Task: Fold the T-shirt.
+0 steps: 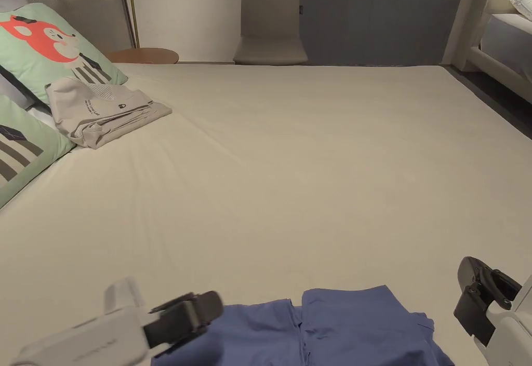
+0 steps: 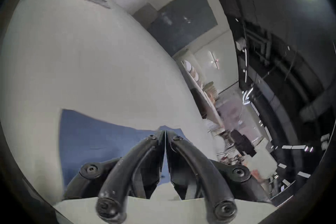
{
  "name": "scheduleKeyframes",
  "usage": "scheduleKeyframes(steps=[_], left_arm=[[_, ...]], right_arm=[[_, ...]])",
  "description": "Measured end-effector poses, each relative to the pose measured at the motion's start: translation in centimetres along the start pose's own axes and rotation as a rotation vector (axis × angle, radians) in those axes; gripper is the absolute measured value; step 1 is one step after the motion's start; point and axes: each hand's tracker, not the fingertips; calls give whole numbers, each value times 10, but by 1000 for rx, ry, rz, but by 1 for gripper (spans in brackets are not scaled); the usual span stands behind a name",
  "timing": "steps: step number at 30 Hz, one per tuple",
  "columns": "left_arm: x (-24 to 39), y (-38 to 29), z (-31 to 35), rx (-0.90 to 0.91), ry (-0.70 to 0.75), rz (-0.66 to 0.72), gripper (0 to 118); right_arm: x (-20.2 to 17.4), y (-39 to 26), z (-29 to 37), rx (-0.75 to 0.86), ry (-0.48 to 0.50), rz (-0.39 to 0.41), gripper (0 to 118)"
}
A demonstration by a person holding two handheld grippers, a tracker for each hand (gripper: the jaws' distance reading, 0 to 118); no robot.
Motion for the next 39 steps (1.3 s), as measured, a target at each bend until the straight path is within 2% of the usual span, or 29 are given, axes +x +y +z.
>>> scheduleKeyframes(steps=[1,2,3,4,7,9,13,17,19,20,21,22,24,31,36,39], left_arm=[[-12,6,9,-16,-1,24,22],[-22,10,17,-22,13,43,49],[-31,16,24,-32,43,37,86],[-38,19,29,-39,77,42,108],[-59,23,42,-27,104,80,111],[-76,25,39,-45,105,193,111],[-91,15,13,-150,92,259,110],[-69,-2,-13,-161,62,185,103],[-77,-3,-23,-185,92,169,74],[-78,-7,-29,-182,139,158,52],[-81,-10,-34,-186,200,163,18],[-88,-10,-33,-186,221,184,14],[-95,-9,-21,-149,116,279,13],[-88,4,32,-76,133,260,7],[-83,22,83,5,282,210,7],[-73,30,96,14,314,163,7]], right_arm=[[-2,0,-1,-3,4,2,1],[-4,-1,-1,-5,8,4,1],[-7,-1,-2,-9,14,8,1],[-9,-1,-2,-12,18,12,1],[-14,-2,-3,-18,26,22,1],[-17,-2,-4,-24,31,23,1],[-23,-2,-5,-30,40,29,1],[-26,1,-3,-26,47,38,1],[-27,2,-2,-23,44,38,1],[-27,2,-2,-20,44,35,1],[-27,2,-1,-18,42,33,1],[-26,3,-1,-17,41,32,1],[-25,4,1,-14,38,31,1],[-19,5,3,-10,25,26,1],[-19,3,2,-11,30,18,1],[-20,-1,1,-17,42,8,1]])
